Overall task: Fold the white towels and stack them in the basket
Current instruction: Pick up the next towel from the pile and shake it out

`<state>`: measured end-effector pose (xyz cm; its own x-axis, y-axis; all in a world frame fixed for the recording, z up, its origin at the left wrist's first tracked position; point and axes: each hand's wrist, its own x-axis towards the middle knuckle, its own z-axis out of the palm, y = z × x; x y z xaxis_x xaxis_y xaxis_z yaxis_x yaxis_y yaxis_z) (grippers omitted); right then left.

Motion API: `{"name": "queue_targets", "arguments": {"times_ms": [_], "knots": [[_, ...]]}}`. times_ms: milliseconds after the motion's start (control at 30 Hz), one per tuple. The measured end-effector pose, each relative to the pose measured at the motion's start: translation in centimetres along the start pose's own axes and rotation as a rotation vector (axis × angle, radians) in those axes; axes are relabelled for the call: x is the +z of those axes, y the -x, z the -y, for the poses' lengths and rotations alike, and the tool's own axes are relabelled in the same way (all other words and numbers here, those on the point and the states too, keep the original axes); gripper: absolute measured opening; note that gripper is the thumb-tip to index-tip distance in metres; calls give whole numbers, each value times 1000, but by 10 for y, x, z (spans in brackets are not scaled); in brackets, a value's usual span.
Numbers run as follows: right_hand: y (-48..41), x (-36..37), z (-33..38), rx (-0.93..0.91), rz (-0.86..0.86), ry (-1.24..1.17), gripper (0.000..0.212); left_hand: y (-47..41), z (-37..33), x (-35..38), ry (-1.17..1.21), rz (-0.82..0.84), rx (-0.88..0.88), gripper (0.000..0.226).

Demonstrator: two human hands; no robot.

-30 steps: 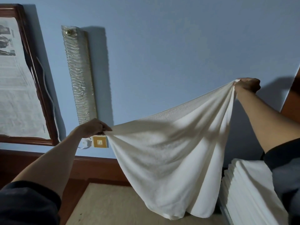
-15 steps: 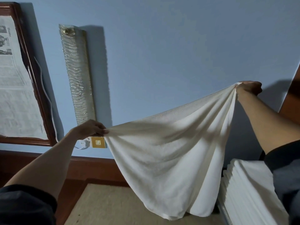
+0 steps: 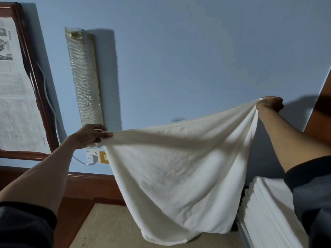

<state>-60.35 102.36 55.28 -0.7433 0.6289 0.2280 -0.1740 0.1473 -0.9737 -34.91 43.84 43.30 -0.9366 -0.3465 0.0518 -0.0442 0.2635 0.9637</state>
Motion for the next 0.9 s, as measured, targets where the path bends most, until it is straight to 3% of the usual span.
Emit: {"name": "queue_targets", "arguments": {"times_ms": [100,200,267,467,767,900], "knots": [[2,2,-2,-4,14,15,31,1,-3,2,-54,-62,65,38],[3,3,-3,-16,21,15,31,0,-8,5,-105,-214,119,6],[6,1,-3,-30,22,-3,31,-5,-12,5,-174,-333,150,14],[6,-5,-7,-87,94,-16,30,-11,-46,15,-342,-674,177,8],[12,-24,-10,-232,201,-40,25,-3,-90,0,-369,-879,294,5],[17,-32,-10,-349,214,-52,21,11,-104,2,-397,-1025,263,4]]}}
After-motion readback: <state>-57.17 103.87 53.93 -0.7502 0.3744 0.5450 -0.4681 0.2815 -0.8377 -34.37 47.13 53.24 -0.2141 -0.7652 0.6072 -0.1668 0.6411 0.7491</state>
